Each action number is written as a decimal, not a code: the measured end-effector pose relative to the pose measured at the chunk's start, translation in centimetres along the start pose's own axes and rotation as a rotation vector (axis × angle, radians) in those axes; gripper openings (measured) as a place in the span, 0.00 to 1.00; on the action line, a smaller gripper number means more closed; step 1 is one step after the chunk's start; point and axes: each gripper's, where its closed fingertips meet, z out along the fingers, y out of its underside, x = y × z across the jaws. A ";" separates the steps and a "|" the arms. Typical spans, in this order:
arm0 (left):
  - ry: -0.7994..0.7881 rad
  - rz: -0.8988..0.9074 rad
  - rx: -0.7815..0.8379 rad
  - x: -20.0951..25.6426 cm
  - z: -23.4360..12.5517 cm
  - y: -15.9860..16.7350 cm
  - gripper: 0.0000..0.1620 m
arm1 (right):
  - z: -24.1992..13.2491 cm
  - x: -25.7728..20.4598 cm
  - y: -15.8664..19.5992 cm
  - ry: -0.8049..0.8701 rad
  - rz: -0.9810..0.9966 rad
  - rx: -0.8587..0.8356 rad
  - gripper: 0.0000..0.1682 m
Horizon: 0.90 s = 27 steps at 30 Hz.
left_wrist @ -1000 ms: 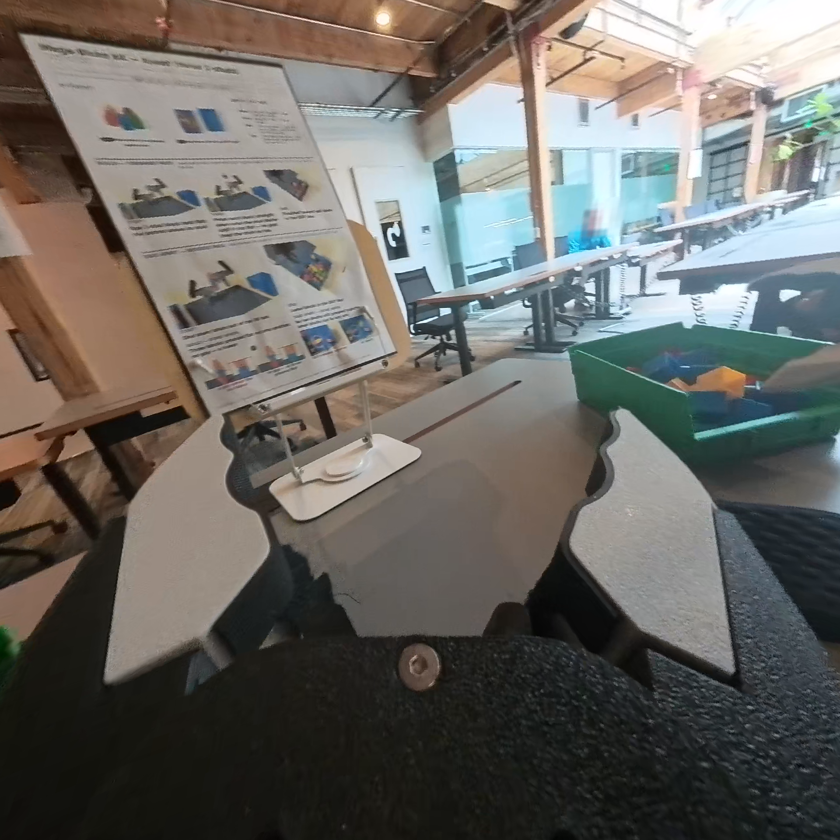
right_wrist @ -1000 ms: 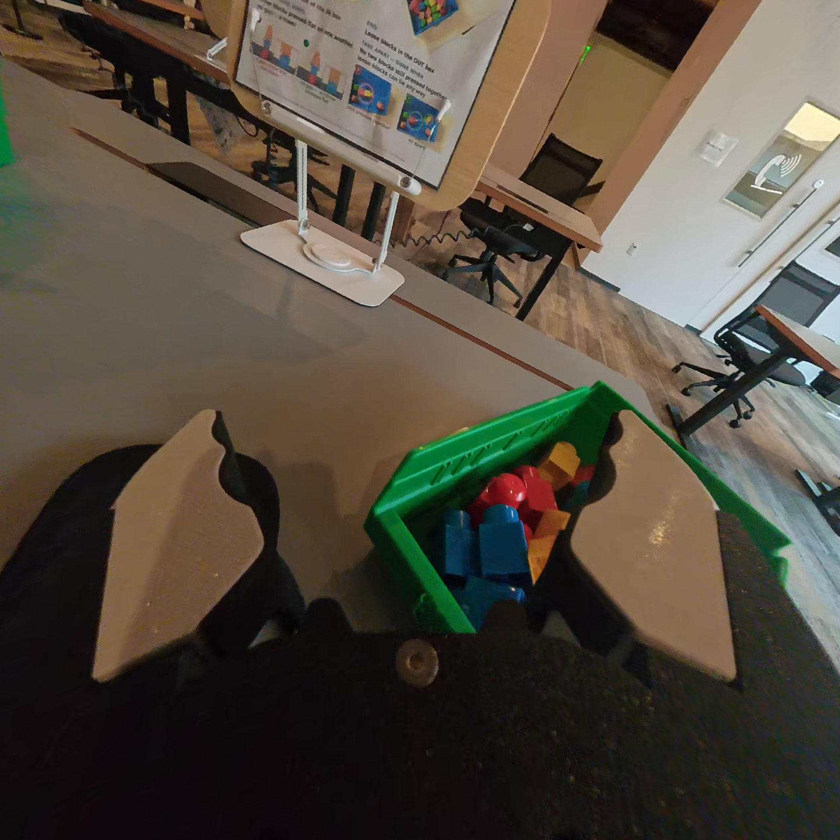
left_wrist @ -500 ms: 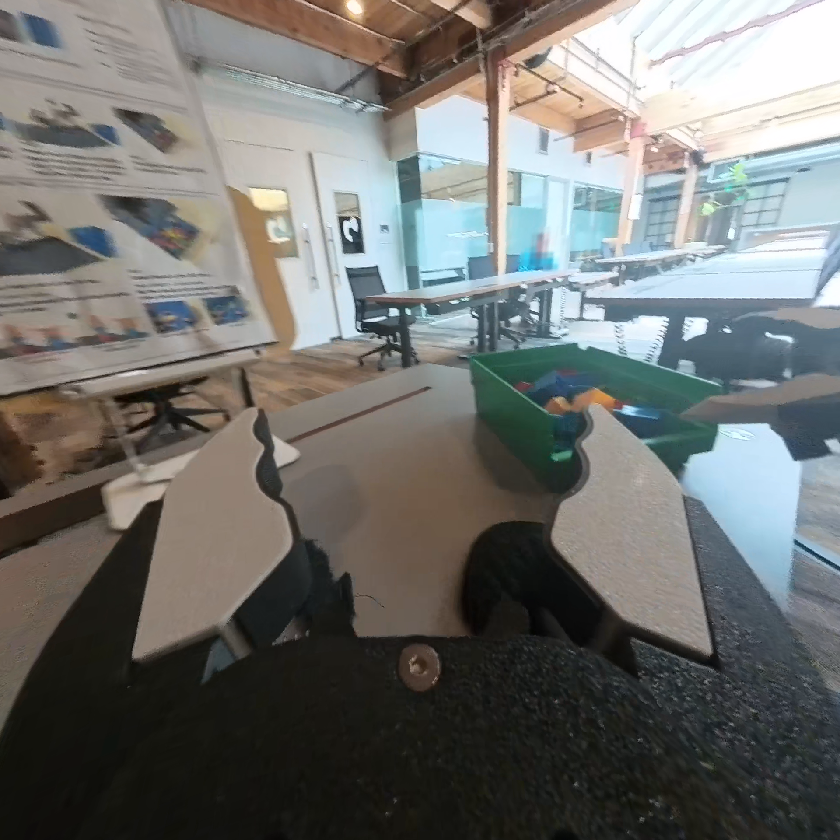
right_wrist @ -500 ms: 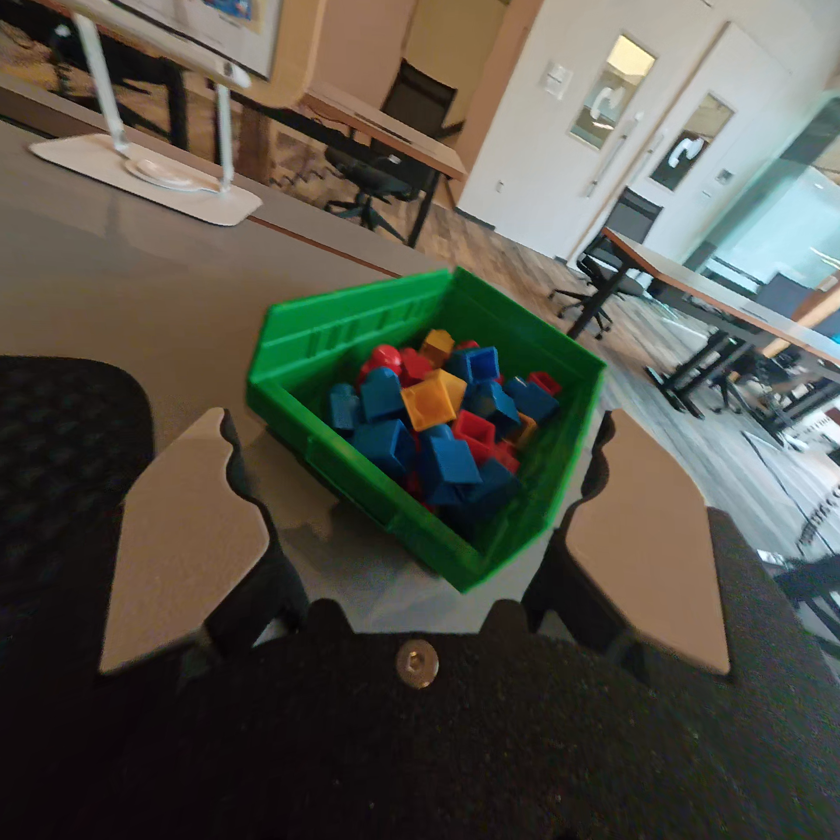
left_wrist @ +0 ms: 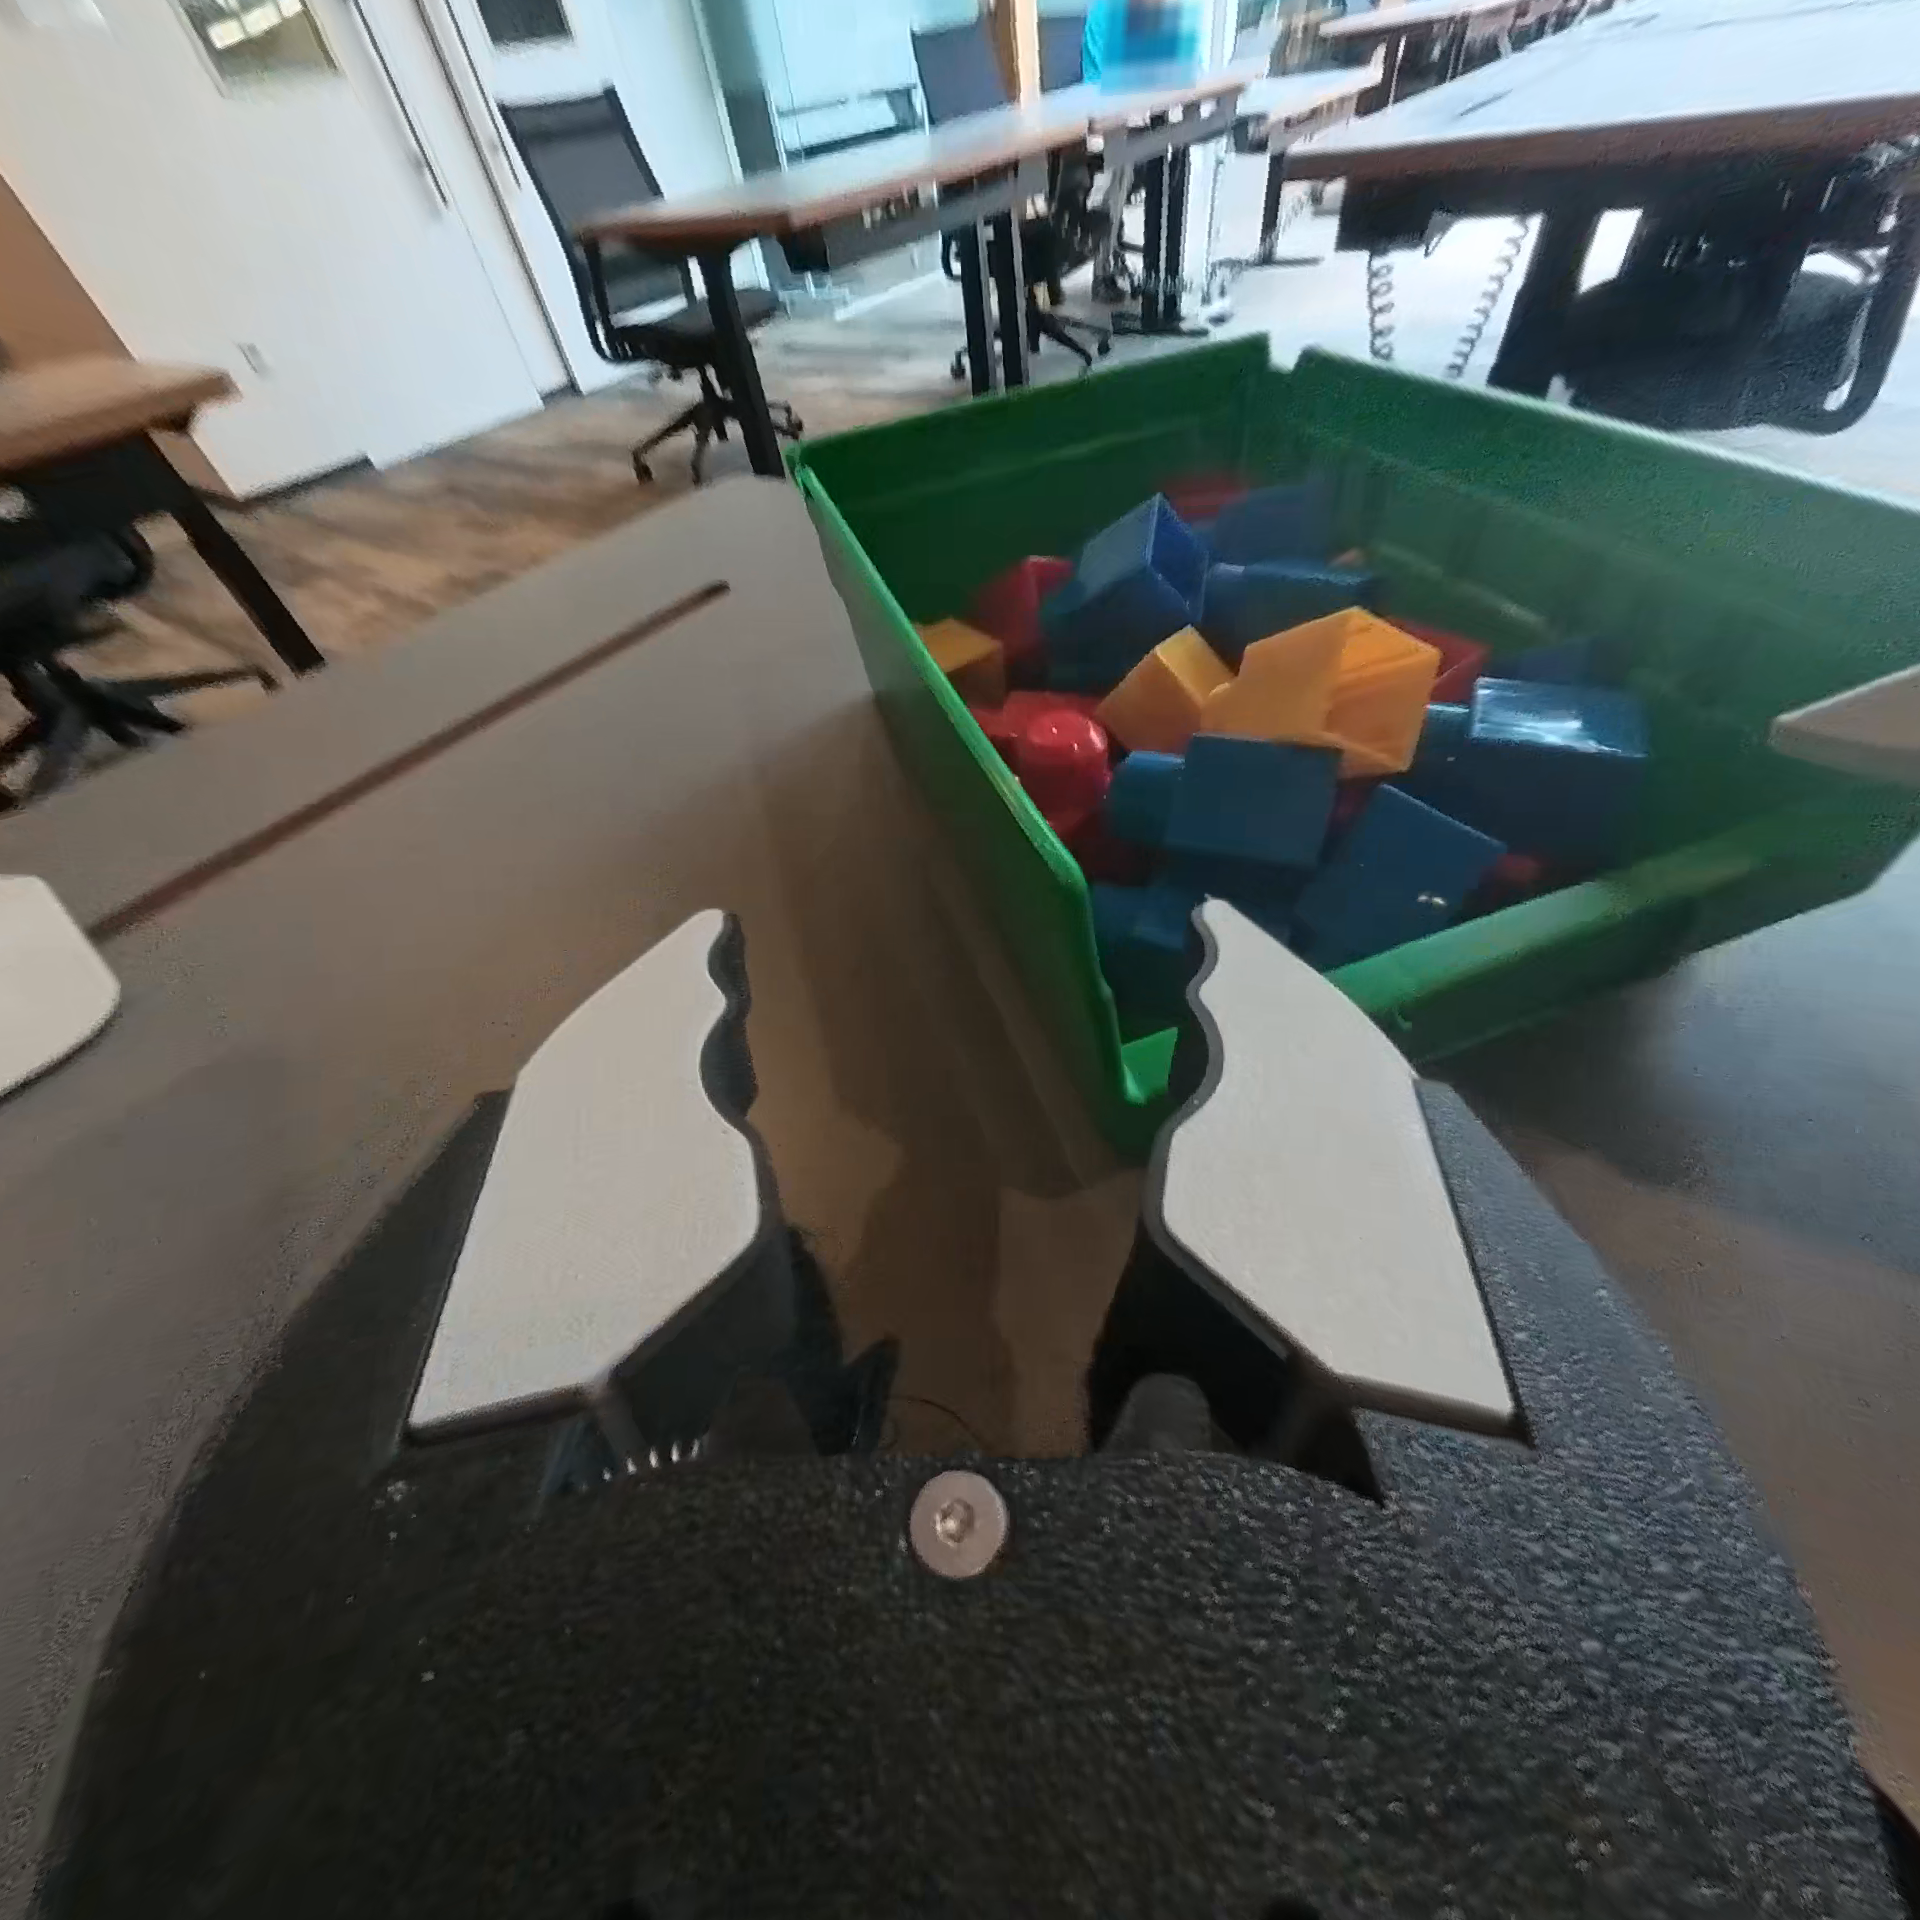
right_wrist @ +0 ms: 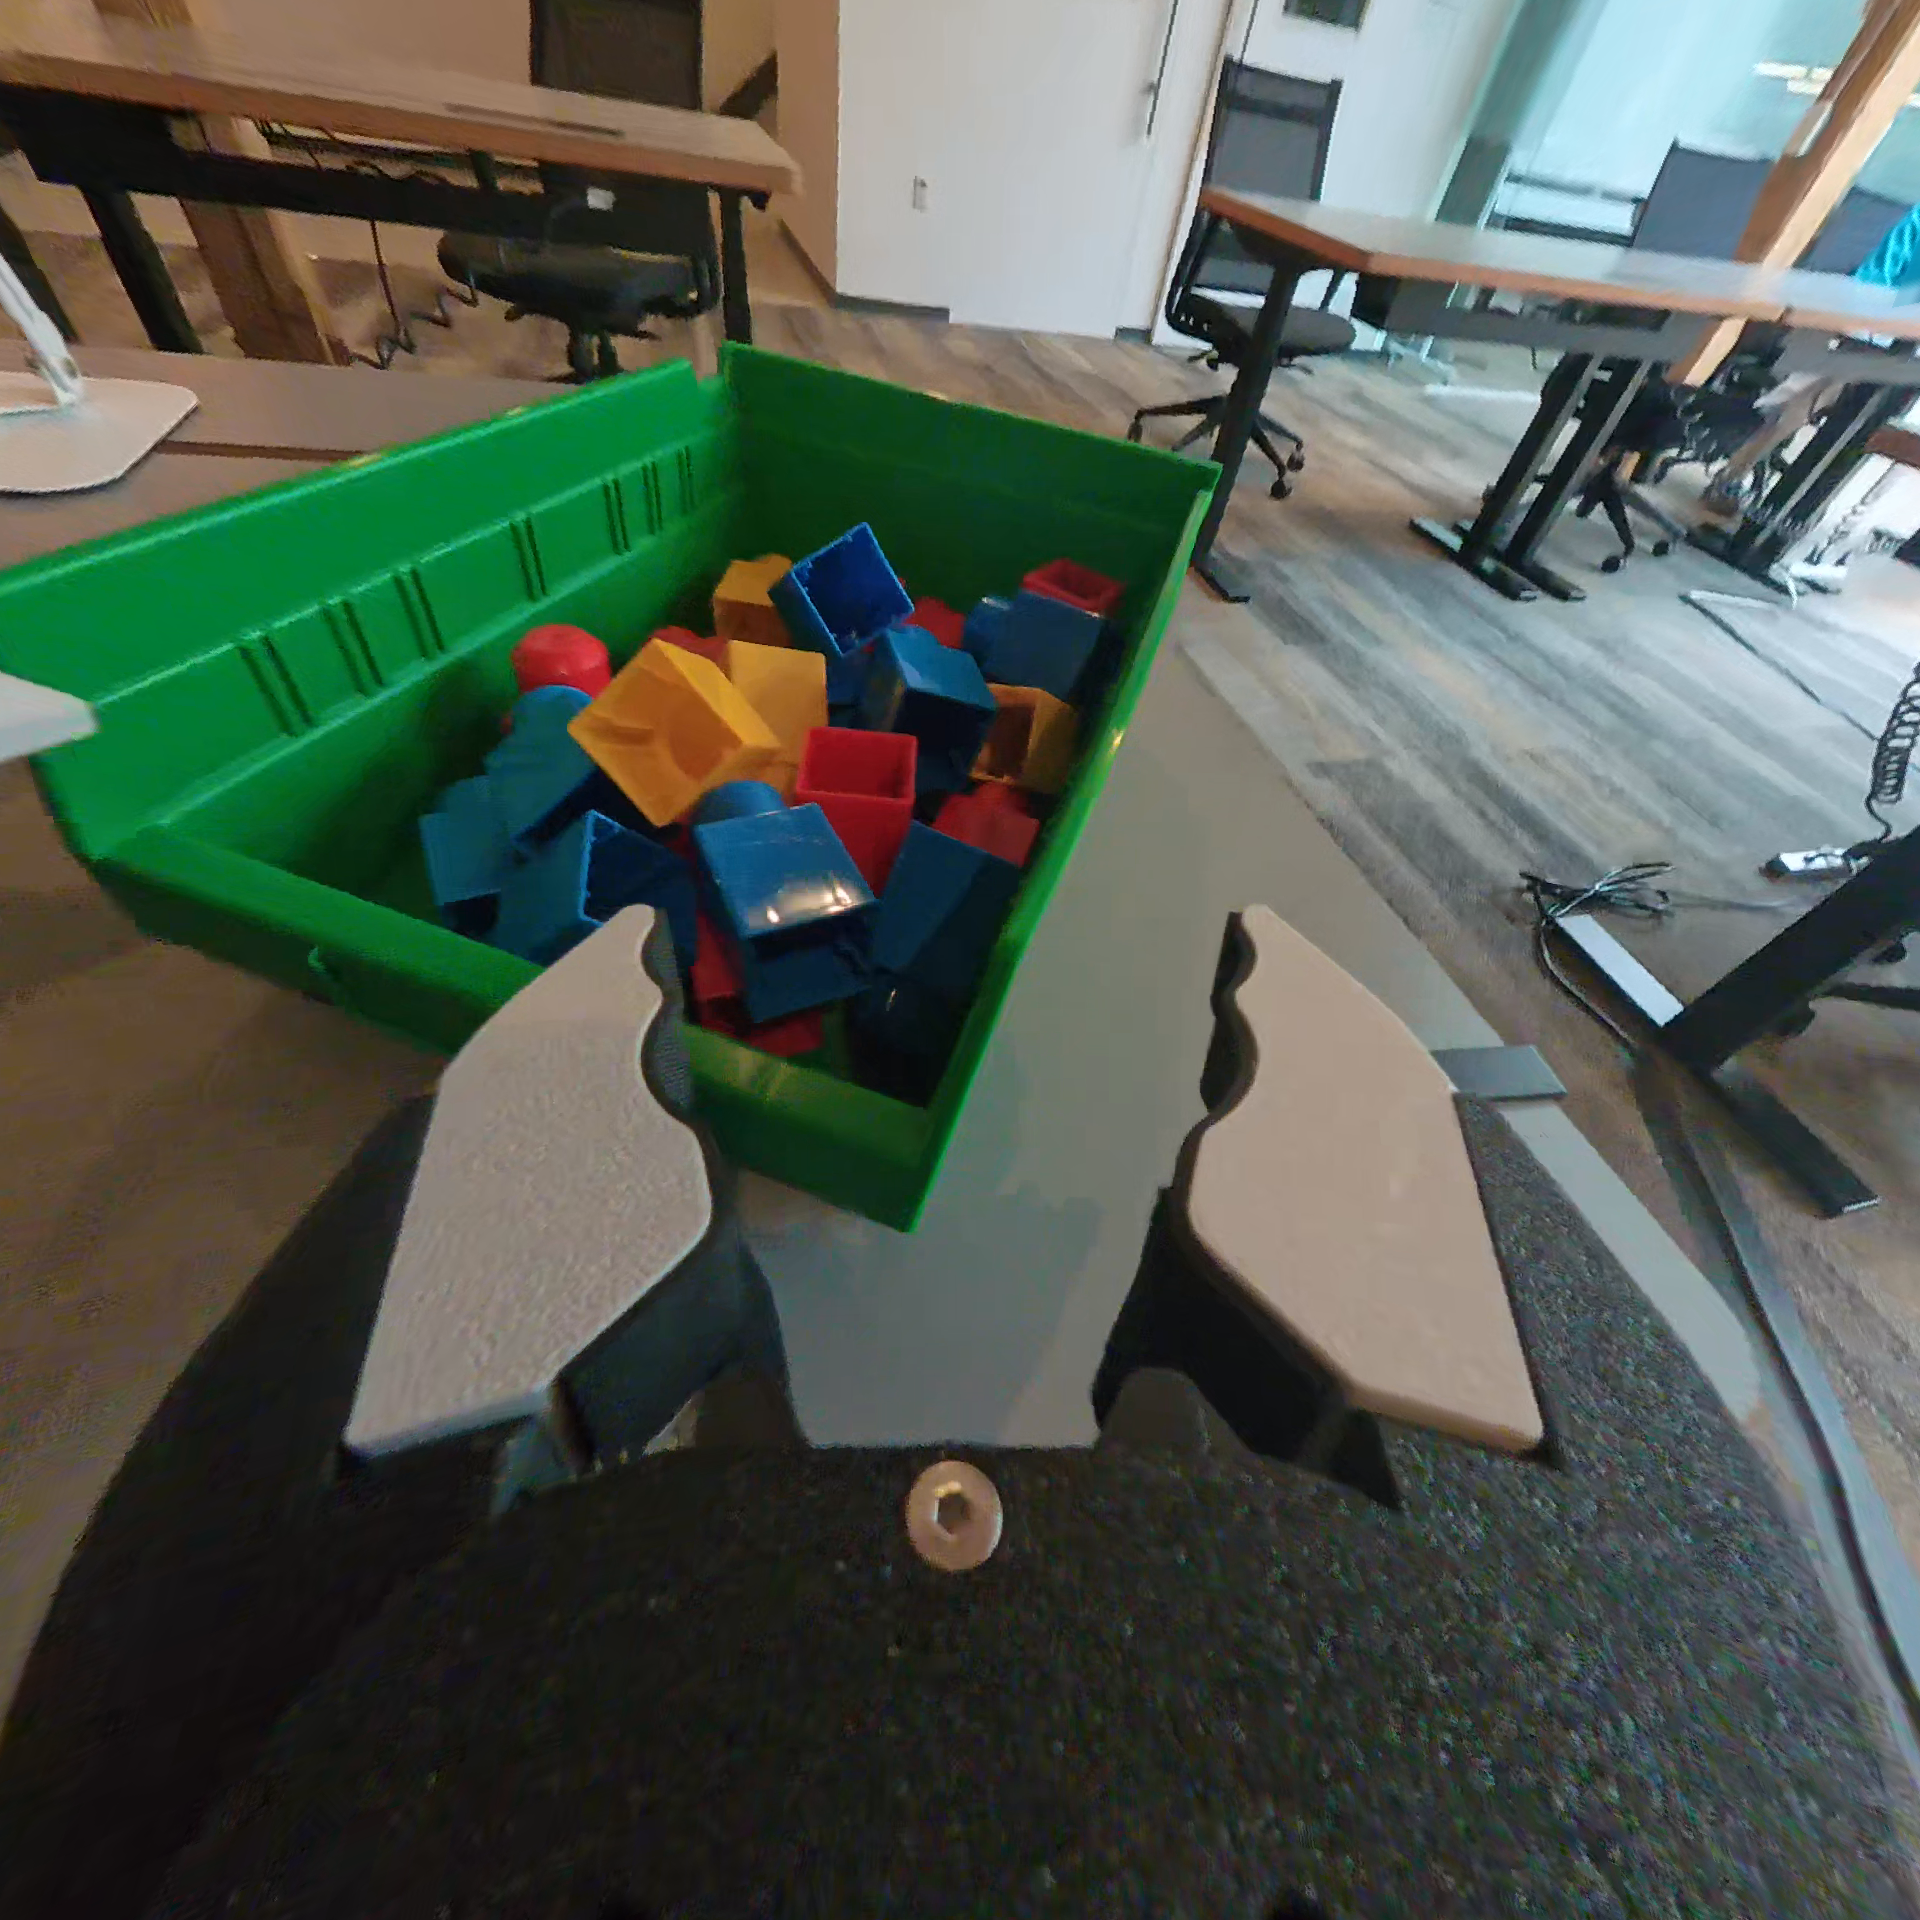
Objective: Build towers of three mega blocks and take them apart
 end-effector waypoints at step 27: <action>-0.139 0.126 -0.150 -6.1 -1.4 2.4 0.04 | 4.9 -7.5 -0.1 -0.178 -0.246 -0.154 0.09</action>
